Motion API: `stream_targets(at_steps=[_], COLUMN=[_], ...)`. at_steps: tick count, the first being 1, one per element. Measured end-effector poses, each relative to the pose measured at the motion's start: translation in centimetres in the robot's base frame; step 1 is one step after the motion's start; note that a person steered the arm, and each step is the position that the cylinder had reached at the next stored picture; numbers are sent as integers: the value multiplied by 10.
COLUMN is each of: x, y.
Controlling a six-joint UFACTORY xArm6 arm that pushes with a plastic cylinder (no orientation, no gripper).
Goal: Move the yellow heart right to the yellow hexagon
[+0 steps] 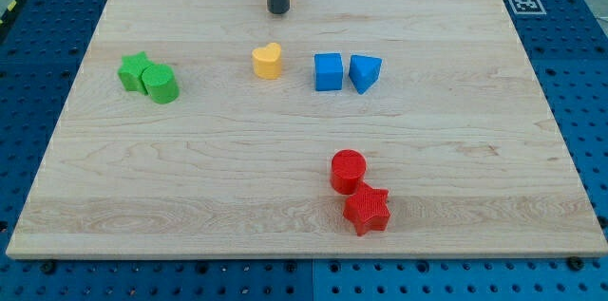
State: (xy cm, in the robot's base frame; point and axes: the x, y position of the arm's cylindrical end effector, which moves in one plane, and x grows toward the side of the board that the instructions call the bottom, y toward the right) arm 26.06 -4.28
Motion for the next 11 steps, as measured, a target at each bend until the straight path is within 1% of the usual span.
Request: stream_targets(at_steps=[1,3,5,6,10,11], x=[3,50,150,150,132,126], y=[-2,-78,-59,-58,6,13])
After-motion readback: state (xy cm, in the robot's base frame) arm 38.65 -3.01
